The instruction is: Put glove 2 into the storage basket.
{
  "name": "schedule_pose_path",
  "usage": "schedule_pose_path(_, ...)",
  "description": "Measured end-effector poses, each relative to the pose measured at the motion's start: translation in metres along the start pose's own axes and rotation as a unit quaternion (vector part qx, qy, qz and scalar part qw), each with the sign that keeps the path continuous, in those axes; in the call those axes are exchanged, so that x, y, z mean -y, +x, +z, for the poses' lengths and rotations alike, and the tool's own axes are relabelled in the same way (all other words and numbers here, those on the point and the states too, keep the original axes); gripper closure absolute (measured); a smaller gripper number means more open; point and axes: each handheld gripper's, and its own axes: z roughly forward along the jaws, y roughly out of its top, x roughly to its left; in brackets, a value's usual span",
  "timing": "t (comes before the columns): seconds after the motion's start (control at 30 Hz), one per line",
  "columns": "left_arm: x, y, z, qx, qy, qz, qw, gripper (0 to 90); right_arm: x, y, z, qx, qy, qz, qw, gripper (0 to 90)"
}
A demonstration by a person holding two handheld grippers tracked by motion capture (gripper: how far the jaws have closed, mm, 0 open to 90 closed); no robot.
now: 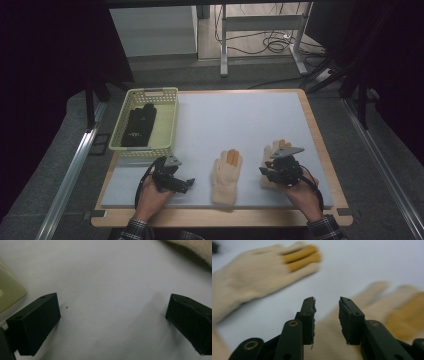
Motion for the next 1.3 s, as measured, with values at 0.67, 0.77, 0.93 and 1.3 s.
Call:
schedule_pose_path(0.67,0.0,0.0,0.0,0.0,0.0,0.0,1.0,0.0,0.033,-0.04,0.014,0.069,0.019,0.051,0.9961,57.9)
schedule_pose_path(0.77,0.0,0.0,0.0,0.0,0.0,0.0,1.0,0.0,0.031,-0.037,0.01,0.07,0.017,0.045,0.9964,60.3)
schedule_pose_path(0.93,0.0,0.0,0.0,0.0,0.0,0.0,1.0,0.0,0.023,-0.035,-0.001,0.06,-0.004,0.048,0.997,60.4)
schedule_pose_path(1.3,0.0,0.0,0.0,0.0,-0.001,-0.001,1.0,0.0,-0.005,-0.014,-0.022,0.024,-0.04,0.036,0.9983,60.3)
